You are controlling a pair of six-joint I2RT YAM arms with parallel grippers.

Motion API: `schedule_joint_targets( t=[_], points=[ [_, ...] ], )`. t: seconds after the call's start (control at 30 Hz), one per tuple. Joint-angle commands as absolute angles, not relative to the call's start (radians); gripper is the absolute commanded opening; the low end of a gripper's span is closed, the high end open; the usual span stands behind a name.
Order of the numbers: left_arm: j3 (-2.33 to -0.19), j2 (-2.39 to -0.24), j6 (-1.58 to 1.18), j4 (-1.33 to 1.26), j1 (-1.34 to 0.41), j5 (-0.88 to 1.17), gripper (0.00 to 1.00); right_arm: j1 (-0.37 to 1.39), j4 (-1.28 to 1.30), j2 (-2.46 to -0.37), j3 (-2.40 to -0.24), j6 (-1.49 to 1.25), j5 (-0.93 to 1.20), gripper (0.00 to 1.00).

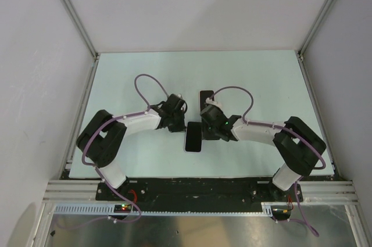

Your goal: Put the phone into the phone case

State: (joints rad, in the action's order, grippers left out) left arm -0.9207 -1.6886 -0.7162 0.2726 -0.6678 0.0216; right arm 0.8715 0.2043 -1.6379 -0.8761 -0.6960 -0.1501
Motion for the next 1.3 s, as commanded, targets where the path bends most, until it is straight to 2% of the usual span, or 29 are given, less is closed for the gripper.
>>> schedule_joint_targets(
  t=[0.0,0.13,0.33,0.97,1.27],
  points=[
    [-0.945,-1.651,-0.701,0.231,-0.668,0.01,0.0,0.764,0.239,-1.594,-0.886,-0.677,-0.066,0.36],
    [-0.946,-1.648,-0.703,0.232,-0.669,0.012,0.0,0.686,0.233,-1.655,-0.964,-0.659,-0.039,0.35],
    [-0.947,-1.653,-0.699,0.232,-0.669,0.012,0.0,0.662,0.209,-1.741,-1.014,-0.67,-0.012,0.34],
    [-0.941,-1.663,-0.698,0.232,-0.668,0.025,0.0,0.686,0.182,-1.677,-1.011,-0.696,-0.05,0.34],
    [-0.945,-1.667,-0.698,0.231,-0.668,0.03,0.0,0.712,0.172,-1.735,-1.034,-0.698,-0.042,0.33]
  ],
)
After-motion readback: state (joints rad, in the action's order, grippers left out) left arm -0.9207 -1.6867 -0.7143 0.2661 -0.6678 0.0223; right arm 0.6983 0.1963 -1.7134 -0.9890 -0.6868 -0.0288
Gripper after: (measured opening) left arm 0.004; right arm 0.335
